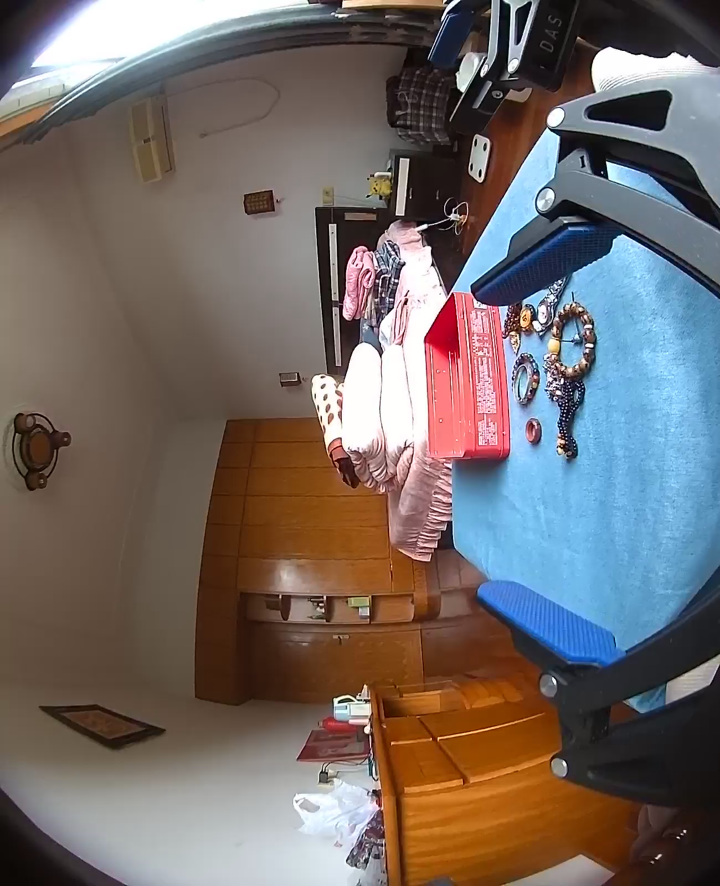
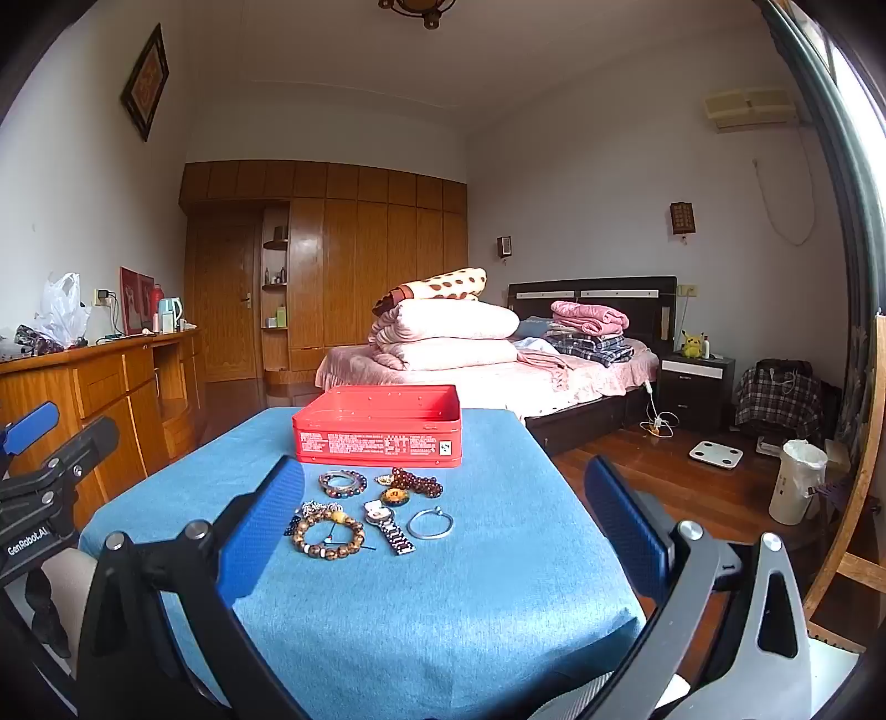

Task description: Organize jewelry

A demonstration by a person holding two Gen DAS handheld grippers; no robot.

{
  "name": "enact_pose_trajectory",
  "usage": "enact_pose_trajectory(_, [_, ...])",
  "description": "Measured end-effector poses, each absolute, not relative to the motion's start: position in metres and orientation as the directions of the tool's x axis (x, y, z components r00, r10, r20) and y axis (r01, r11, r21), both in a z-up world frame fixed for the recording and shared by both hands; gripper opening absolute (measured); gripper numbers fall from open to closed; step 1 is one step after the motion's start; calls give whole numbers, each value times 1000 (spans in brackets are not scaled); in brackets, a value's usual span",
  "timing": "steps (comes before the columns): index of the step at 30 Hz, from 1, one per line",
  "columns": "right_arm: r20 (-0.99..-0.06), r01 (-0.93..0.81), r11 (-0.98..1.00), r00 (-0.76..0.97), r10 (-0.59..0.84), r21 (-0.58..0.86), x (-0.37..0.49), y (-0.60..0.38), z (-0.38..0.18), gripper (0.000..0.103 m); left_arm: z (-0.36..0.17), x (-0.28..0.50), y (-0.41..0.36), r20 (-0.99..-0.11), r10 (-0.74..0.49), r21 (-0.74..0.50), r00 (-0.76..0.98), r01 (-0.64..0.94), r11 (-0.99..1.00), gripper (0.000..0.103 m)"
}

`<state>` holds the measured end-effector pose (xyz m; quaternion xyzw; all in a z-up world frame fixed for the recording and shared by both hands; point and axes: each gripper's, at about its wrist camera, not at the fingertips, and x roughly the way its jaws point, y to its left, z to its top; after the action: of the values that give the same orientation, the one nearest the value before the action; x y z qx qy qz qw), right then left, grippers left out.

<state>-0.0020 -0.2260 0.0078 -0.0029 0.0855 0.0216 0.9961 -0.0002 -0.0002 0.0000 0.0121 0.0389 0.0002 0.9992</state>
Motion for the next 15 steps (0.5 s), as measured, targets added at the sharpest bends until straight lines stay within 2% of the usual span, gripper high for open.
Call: enact_pose_trajectory(15, [-173, -44, 999, 984, 42, -3, -2, -226, 8, 98, -2, 6, 4, -77, 1, 21, 997, 0, 1000, 97])
